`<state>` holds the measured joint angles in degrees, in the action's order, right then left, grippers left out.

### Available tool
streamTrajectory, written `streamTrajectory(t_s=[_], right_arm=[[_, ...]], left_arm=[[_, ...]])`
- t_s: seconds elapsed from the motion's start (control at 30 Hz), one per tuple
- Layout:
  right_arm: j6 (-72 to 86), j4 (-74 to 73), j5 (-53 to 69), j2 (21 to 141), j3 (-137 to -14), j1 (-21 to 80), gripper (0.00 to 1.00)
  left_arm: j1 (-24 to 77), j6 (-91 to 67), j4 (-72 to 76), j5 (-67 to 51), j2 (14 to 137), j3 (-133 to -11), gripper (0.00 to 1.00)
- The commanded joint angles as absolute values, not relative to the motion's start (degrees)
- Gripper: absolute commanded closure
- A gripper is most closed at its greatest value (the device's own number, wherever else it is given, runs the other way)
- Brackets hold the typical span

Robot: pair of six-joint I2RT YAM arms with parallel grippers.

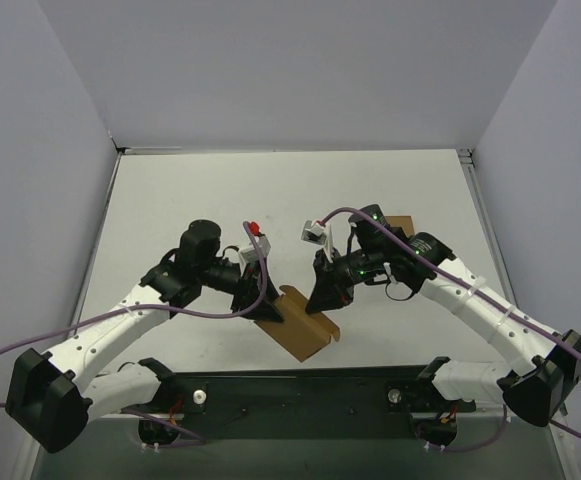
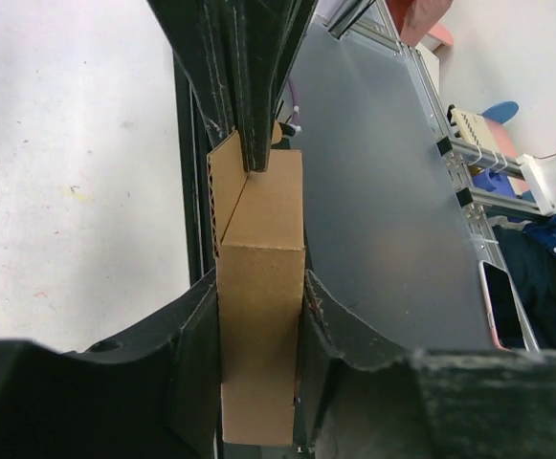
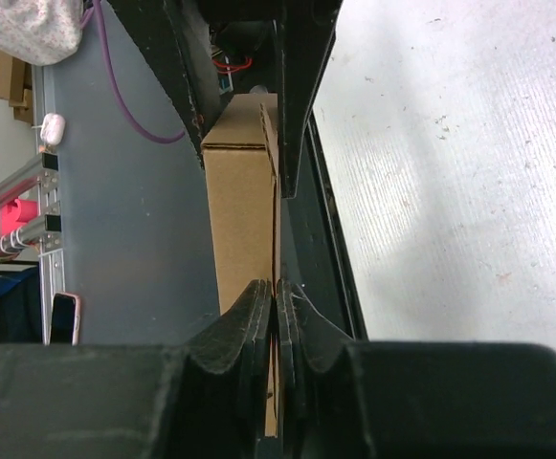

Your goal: Fold the paper box

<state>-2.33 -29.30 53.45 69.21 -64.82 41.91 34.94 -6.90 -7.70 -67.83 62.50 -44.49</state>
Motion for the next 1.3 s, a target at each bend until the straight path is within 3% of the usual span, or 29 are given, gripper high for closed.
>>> streamTrajectory(t_s=[0.0,0.03,0.17,0.23,0.43,0.6,0.7,0.73,0.87,1.0,1.27], right_arm=[[-1.4,-29.3,57.1,69.2,-67.2,41.6,0.89],[-1.2,-29.2,57.1,69.1,-67.1,41.5,0.78],[-0.8,-28.7,57.3,68.2,-66.3,41.5,0.53],[-0.4,-28.1,57.8,67.8,-65.8,41.6,0.44],[0.0,-27.4,54.7,67.0,-65.0,42.7,0.39],[0.0,-27.3,45.5,67.4,-65.0,47.0,0.42],[-0.2,-27.5,37.5,67.2,-65.0,49.7,0.58],[-0.4,-27.4,35.9,67.0,-64.8,50.3,0.65],[-2.2,-28.9,31.7,67.2,-64.8,51.2,0.76],[-4.0,-32.0,29.6,68.6,-65.7,53.0,0.82],[-5.9,-34.1,26.5,71.5,-66.5,55.3,0.83]], left_arm=[[35.2,-7.7,-2.4,-68.8,61.7,-43.9,0.65],[35.2,-7.8,-2.3,-68.3,61.2,-43.7,0.66],[35.2,-7.9,-0.9,-64.9,59.0,-42.8,0.71],[35.2,-7.7,-0.9,-62.9,57.6,-42.4,0.72],[35.1,-9.6,4.7,-58.9,54.2,-40.7,0.71],[35.0,-10.9,6.7,-56.6,53.4,-39.8,0.69],[34.9,-10.5,5.8,-54.3,53.0,-39.8,0.66],[34.8,-9.6,4.9,-53.6,52.8,-40.2,0.53],[34.3,-5.1,-3.5,-48.1,52.1,-42.4,0.21],[33.7,-1.9,-7.2,-44.3,51.8,-44.6,0.18],[33.7,2.4,-10.8,-40.2,55.6,-51.1,0.21]])
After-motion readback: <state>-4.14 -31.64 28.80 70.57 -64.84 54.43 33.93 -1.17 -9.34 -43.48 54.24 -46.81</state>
